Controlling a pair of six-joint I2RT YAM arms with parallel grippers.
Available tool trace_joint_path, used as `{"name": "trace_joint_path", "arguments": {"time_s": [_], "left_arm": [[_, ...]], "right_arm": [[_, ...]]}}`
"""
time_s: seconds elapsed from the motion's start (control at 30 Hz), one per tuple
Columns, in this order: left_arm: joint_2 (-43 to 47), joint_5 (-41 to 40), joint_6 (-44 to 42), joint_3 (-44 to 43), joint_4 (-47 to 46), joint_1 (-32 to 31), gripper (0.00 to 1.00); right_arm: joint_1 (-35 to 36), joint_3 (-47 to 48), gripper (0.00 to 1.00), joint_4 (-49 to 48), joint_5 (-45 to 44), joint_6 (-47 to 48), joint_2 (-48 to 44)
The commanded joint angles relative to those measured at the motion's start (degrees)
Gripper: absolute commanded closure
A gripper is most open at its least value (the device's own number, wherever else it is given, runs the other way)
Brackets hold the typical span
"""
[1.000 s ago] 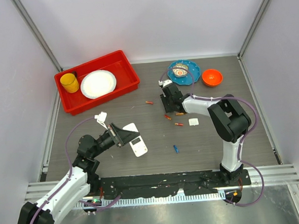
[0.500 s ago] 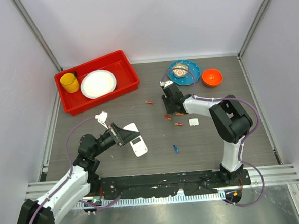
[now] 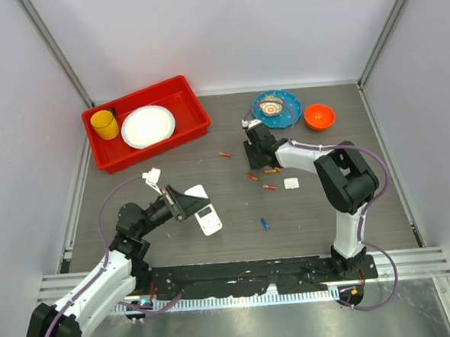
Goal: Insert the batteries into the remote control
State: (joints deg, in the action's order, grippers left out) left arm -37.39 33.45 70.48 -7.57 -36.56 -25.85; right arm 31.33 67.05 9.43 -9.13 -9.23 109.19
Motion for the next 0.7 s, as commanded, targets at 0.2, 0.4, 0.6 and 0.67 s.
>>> {"name": "trace_joint_path", "arguments": {"time_s": [0.2, 0.4, 0.6, 0.67], "left_arm": [[0.9, 0.0, 0.4, 0.1, -2.3, 0.2, 1.00], [0.7, -0.1, 0.5, 0.2, -2.4, 0.2, 1.00], [-0.3, -0.1, 0.8, 0.0, -3.2, 0.2, 1.00], [-1.0, -0.3, 0.9, -0.2, -3.3, 0.2, 1.00]], "right_arm": [[-0.8, 3.7, 0.65, 2.2, 1.0, -0.3, 2.4], [-0.8, 3.3, 0.72, 2.3, 1.9, -0.2, 2.7], [-0.8, 4.0, 0.99, 4.3, 1.9, -0.1, 3.6], [-0.7, 4.0, 0.99, 4.5, 2.4, -0.5, 2.6]]}}
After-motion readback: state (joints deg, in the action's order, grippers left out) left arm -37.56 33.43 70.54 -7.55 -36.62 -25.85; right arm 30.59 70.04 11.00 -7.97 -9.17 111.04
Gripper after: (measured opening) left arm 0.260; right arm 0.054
